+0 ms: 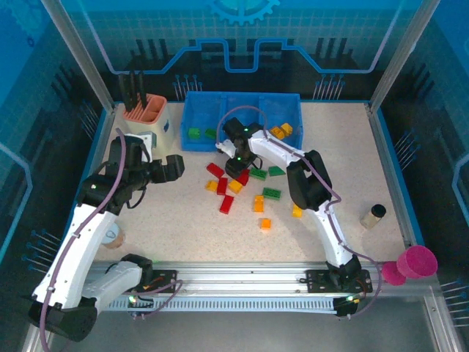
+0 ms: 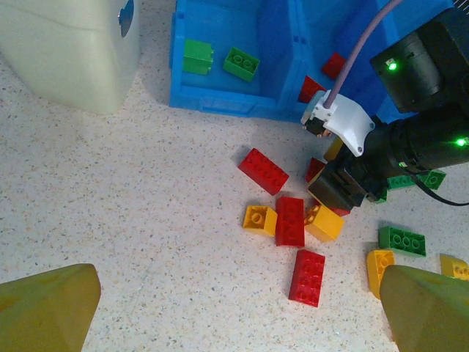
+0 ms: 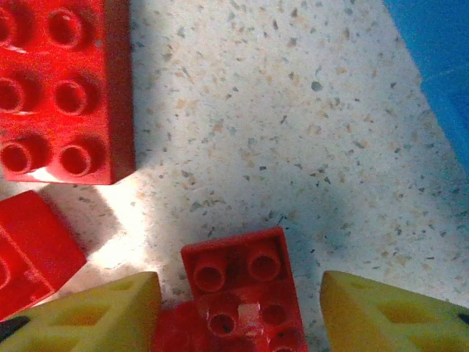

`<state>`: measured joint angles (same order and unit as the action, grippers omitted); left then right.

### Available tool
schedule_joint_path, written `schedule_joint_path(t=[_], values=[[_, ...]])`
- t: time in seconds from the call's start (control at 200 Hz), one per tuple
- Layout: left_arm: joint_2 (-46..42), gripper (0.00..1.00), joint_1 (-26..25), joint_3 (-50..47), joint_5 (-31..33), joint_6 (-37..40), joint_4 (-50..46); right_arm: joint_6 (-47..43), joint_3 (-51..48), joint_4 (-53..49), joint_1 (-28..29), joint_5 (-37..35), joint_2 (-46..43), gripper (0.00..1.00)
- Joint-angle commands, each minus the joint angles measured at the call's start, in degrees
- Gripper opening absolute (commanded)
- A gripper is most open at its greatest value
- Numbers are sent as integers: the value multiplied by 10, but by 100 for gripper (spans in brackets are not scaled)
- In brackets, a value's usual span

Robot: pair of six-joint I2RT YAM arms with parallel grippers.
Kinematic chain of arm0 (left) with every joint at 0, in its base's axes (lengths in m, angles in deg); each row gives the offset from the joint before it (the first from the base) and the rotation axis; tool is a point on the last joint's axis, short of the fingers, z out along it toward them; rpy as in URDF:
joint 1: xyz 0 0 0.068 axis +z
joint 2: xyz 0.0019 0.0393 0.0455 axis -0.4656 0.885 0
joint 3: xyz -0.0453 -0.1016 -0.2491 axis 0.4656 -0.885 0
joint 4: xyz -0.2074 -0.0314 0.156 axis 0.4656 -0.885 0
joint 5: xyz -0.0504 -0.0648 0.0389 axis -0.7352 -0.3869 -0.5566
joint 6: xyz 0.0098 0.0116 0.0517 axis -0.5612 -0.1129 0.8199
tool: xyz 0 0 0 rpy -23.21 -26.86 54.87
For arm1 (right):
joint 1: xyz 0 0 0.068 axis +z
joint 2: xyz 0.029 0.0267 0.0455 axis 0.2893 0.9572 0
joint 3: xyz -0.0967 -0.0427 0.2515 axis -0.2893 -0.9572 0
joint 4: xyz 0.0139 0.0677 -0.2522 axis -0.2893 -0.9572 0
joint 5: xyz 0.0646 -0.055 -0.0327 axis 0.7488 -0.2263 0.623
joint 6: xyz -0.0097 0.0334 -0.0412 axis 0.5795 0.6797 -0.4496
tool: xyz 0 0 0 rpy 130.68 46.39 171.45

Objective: Sort the legos into containers by color
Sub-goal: Pick up the lego from the center of the table, then place the lego in the container.

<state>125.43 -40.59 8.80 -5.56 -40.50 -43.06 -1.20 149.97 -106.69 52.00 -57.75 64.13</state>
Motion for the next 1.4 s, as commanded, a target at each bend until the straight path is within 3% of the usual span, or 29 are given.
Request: schedule_joint_path(t=[0.0,0.34,0.831,1.021,1.201,1.396], values=[[2,99,6,-11,-9,3,17,-3,15,-24,-6,1,22,58],[5,99,6,-18,-12,2,28,-1,-19,-27,-7,15,4,38],[5,99,8,-25,-17,3,45,4,-14,-3,-8,-7,-115,34],[4,99,8,-22,-16,8,42,0,56,25,-28,-39,-82,34],[8,99,9,-26,-19,2,49,27,132,74,-52,-13,-35,34],[7,99,9,-36,-21,-8,56,22,268,64,-66,-22,77,36]])
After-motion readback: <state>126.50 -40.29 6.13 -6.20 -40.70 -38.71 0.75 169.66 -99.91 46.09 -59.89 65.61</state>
